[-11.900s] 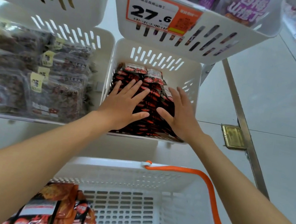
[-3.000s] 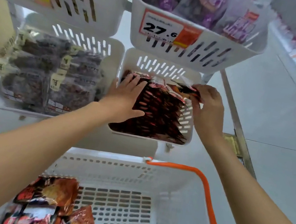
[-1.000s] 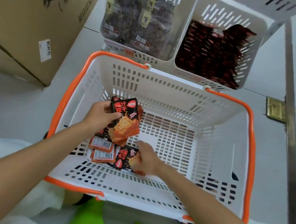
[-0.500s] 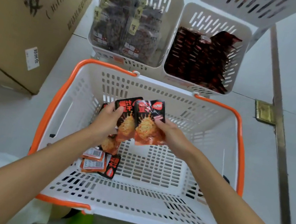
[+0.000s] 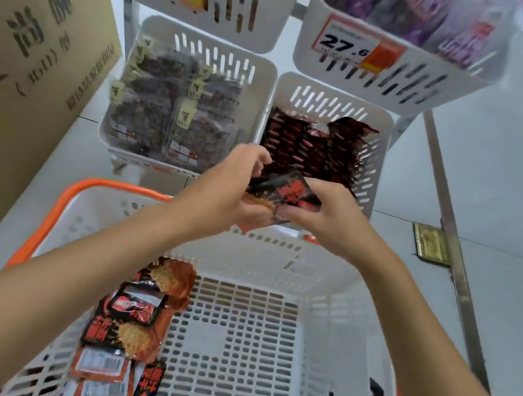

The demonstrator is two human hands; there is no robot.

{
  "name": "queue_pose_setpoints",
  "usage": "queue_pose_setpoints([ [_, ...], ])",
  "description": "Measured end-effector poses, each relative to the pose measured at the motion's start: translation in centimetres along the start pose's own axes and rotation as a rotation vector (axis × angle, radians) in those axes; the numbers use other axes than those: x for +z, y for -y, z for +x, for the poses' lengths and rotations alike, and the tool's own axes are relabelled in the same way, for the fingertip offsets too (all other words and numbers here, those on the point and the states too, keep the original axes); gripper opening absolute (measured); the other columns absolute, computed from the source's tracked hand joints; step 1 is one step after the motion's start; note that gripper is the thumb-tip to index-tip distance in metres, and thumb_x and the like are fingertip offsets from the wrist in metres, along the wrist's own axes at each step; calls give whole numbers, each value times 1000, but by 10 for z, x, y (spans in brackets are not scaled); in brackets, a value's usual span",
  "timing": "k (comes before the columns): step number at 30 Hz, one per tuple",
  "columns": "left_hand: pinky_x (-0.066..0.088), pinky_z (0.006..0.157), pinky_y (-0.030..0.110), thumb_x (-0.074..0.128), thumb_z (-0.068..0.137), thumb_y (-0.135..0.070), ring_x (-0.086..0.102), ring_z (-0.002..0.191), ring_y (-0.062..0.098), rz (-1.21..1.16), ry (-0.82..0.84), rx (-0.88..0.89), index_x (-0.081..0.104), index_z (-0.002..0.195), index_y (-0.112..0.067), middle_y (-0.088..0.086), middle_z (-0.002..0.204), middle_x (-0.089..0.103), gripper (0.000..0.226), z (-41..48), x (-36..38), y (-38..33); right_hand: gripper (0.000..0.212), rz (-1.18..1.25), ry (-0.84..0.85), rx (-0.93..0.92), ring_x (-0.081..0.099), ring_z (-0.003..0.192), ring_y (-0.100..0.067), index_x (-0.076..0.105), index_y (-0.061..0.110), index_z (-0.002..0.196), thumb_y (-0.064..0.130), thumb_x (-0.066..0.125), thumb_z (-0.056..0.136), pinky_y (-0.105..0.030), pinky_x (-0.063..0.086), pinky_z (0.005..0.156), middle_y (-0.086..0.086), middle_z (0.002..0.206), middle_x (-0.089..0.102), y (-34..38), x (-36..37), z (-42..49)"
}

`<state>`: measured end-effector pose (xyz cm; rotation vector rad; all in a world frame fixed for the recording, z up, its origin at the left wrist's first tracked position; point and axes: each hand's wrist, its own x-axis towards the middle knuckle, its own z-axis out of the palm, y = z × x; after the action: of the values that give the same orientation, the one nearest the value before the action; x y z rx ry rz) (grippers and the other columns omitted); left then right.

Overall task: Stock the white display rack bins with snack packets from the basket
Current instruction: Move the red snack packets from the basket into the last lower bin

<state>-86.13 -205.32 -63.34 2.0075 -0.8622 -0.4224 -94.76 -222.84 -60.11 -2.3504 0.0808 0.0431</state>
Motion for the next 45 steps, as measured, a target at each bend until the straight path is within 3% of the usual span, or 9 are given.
queue_pose_setpoints([
  [3,29,118,38,81,75,-45,26,145,20,186,3,21,16,156,-19,4,159,23,106,52,4,16,24,-23,-297,-35,60,83,11,67,30,98,9,72,87,-8,42,73,25,88,66,-25,-32,12],
  [8,2,124,44,57,89,-61,-4,153,26,594,52,39,2,158,-13,10,166,-2,101,110,25,50,30,-251,-549,-44,57,113,-16,63,15,125,10,58,95,-30,46,101,0,122,65,-79,-52,62],
  [14,-3,124,46,44,94,-62,-25,149,24,662,91,-36,-15,154,-6,10,162,-24,101,134,46,77,33,-555,-451,-47,51,120,-31,54,7,133,15,45,103,-42,40,106,-15,129,58,-127,-36,153],
  [18,-7,124,43,44,91,-64,-35,144,21,599,80,-50,-25,150,-7,7,158,-35,108,134,58,85,64,-709,-212,-1,21,146,-34,23,5,154,24,50,99,-39,10,122,-18,156,29,-144,-18,187],
  [23,-12,122,38,51,90,-61,-38,142,17,531,61,-52,-31,147,-9,1,148,-45,113,135,59,83,60,-732,-244,23,38,134,-33,39,6,142,49,41,100,-41,23,117,-16,142,47,-153,-3,201],
  [31,-12,121,33,52,97,-49,-27,148,16,442,61,-64,-16,155,-13,4,162,-26,96,118,48,68,60,-448,-443,31,25,144,-24,33,15,149,30,56,95,-42,18,122,-6,153,33,-120,-1,130],
  [37,26,115,33,64,94,-30,33,141,22,296,-103,54,41,148,-14,6,154,39,60,36,33,38,40,-247,-535,-124,52,120,-23,57,6,126,7,53,85,-32,38,105,-10,127,58,-62,54,15],
  [42,46,89,40,65,87,-20,56,107,27,408,-169,119,63,118,-12,7,116,64,33,-65,17,48,27,-90,-249,-111,51,87,-7,63,9,111,5,47,90,-23,43,74,-3,104,60,-24,130,-61],
  [45,49,91,44,70,89,-18,57,111,29,445,-116,-85,61,123,-15,6,121,62,35,-125,3,73,33,-84,140,135,54,111,-15,55,15,131,17,54,98,-35,46,95,-3,129,52,-25,173,-78],
])
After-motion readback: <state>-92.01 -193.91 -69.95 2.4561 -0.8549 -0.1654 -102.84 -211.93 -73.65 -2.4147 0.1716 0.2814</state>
